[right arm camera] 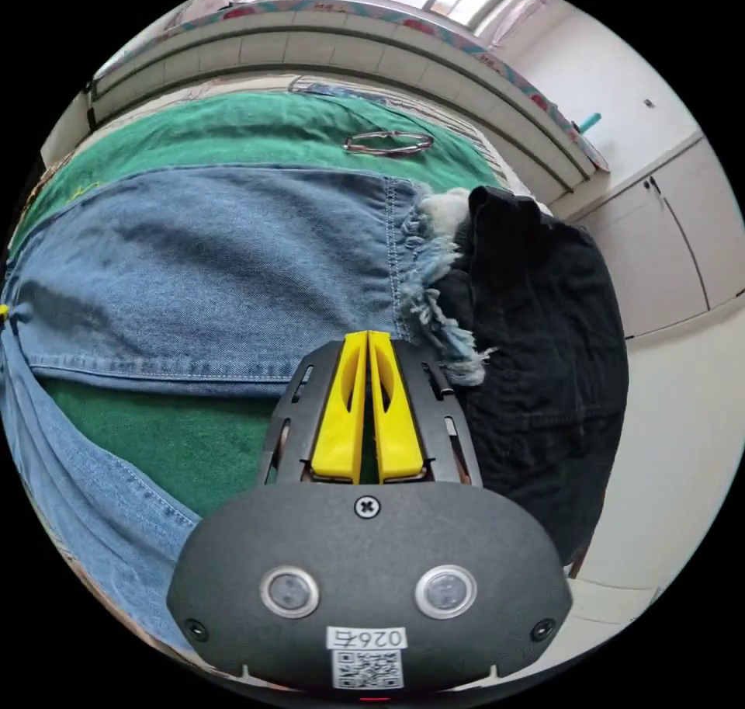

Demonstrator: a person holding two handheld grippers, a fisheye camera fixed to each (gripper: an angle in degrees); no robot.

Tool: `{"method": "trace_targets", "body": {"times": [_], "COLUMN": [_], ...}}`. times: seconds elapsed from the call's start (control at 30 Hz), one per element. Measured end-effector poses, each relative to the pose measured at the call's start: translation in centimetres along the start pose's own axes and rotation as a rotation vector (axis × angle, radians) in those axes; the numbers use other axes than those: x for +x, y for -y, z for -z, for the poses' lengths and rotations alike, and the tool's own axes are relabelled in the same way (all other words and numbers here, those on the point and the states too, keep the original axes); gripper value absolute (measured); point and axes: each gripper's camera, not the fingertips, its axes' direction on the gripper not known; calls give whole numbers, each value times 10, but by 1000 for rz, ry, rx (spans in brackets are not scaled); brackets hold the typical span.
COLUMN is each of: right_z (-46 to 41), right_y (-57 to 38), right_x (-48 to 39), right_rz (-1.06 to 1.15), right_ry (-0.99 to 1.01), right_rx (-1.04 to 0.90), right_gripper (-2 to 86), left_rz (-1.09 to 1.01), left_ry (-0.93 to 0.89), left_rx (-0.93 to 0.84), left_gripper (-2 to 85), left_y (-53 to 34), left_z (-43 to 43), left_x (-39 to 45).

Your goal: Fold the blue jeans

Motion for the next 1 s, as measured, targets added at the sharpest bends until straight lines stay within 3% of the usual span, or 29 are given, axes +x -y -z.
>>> {"method": "trace_targets", "body": {"times": [0.13,0.17,0.27,0.37,0.43,0.5,0.63,0.7,0.8,1.0], "right_z": [84,120,192,224,232,239,234,216,182,108], "right_y": [-92,-132,-235,-319,-349,-381,-427,-441,-454,-471], "right_x": [48,55,63,64,65,58,46,41,38,13], "right_rz": [-209,-245,-293,-262,-195,-151,-226,-224,-237,-225], "right_ry": [-106,-107,36,281,446,553,450,348,358,267], "right_rx": [318,488,901,1228,1231,1194,1178,1006,795,486], "right_gripper": [-13,-12,-8,1,-4,-6,-1,19,69,105], "left_rz": [95,92,63,37,-19,-32,181,279,410,608], "left_ry": [153,238,431,321,130,50,113,33,-144,-259], "left_rx": [409,537,842,1176,1155,959,728,607,457,360], "left_gripper": [-10,-10,-10,-10,-9,-7,6,68,159,160], "left_y": [-76,-104,-170,-231,-245,-247,-265,-283,-302,-326], "left_z": [115,149,215,250,258,252,221,192,150,106], "left_x": [14,28,73,99,97,87,54,22,-22,-71]}}
